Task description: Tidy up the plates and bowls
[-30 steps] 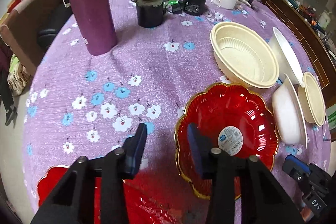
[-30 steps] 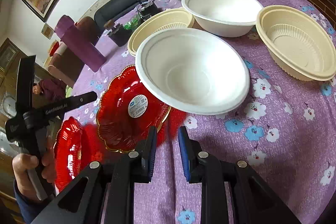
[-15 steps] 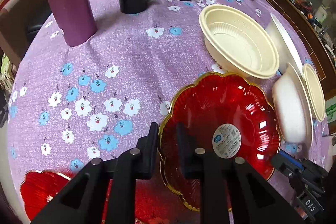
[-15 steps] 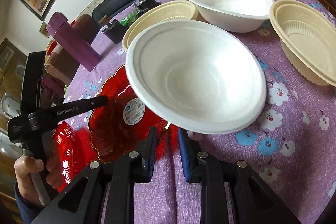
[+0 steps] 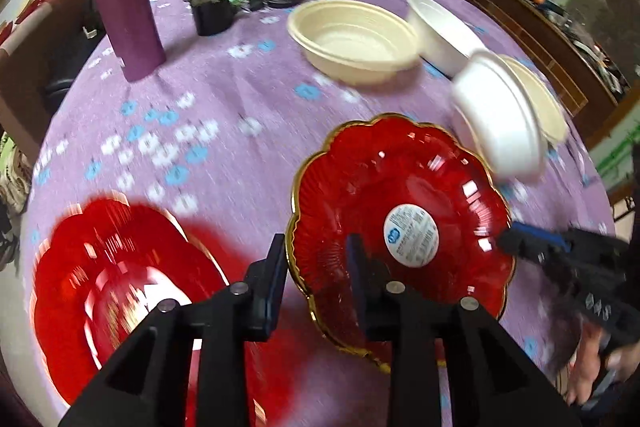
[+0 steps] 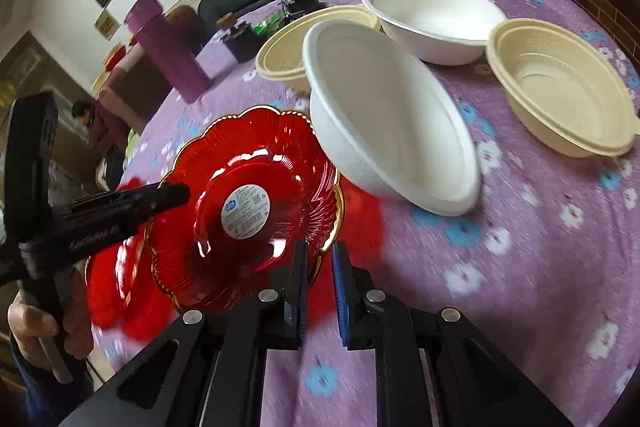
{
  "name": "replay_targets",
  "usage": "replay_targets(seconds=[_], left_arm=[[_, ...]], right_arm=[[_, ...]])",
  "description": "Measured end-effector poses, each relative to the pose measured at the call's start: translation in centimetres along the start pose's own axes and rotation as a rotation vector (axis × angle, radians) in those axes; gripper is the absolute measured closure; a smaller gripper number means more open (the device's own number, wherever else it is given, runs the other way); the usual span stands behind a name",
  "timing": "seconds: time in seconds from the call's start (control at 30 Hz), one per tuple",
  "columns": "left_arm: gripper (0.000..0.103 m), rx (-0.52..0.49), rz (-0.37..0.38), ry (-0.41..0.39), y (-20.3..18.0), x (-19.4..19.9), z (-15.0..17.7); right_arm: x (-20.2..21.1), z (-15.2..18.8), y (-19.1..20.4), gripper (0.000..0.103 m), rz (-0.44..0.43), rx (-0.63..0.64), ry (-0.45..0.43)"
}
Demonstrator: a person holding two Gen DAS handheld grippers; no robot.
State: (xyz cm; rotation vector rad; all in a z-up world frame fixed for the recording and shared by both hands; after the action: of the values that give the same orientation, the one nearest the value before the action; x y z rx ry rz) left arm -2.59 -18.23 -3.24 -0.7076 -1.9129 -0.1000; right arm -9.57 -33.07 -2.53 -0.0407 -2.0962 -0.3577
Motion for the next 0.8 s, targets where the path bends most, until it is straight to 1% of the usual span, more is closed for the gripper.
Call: replay_targets(seconds=[0.1, 0.2, 0.3, 0.37, 0.5, 0.57, 0.7, 0.8], left_arm=[[0.075, -0.006, 0.033, 0.005, -1.5, -0.1, 2.4], [0.075, -0.023, 0.032, -0.001, -2.4, -0.3, 3.9], [0.075, -0.047, -0.003, -0.032, -2.6, -0.6, 4.2], [0.075, -0.054, -0.032, -0.048, -2.5, -0.9, 4.1], [0.075, -0.065, -0.057, -0.073, -2.4, -1.0, 4.3], [0.075, -0.079, -0.08, -0.09, -2.4, -1.0, 4.3], [0.075, -0.101, -0.098, -0.105, -2.6, -1.0, 4.3], [0.075, -0.099, -0.099, -0.109, -2.6, -0.8, 4.2]], right_arm=[[0.7, 1.7, -1.1, 0.09, 0.011, 0.016, 0.011], [1.0, 3.1, -2.2, 0.09, 0.005, 0.011, 0.023], [1.2, 3.9, -2.6, 0.088, -0.002, 0.005, 0.012], [1.2, 3.9, -2.5, 0.087, 0.008, 0.011, -0.003], [1.2, 3.8, -2.1, 0.087, 0.045, 0.03, -0.035], [1.1, 3.7, -2.0, 0.085, 0.055, 0.031, -0.043], [0.6, 3.7, -2.0, 0.084, 0.096, 0.029, -0.04], [0.7, 3.6, -1.4, 0.083, 0.093, 0.034, -0.027]])
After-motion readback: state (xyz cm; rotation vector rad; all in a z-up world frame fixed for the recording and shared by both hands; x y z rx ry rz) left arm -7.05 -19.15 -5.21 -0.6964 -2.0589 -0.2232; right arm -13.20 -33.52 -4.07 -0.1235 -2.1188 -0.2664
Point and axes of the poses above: each gripper's, at about its wrist camera, not at the fingertips, and x roughly against the way its jaws point, y to its left, z to its underside, the point moved 9 cm from there along -x, roughly the way its jaws point, and after that the axes turned 10 degrees about z, right-handed, at the moved point
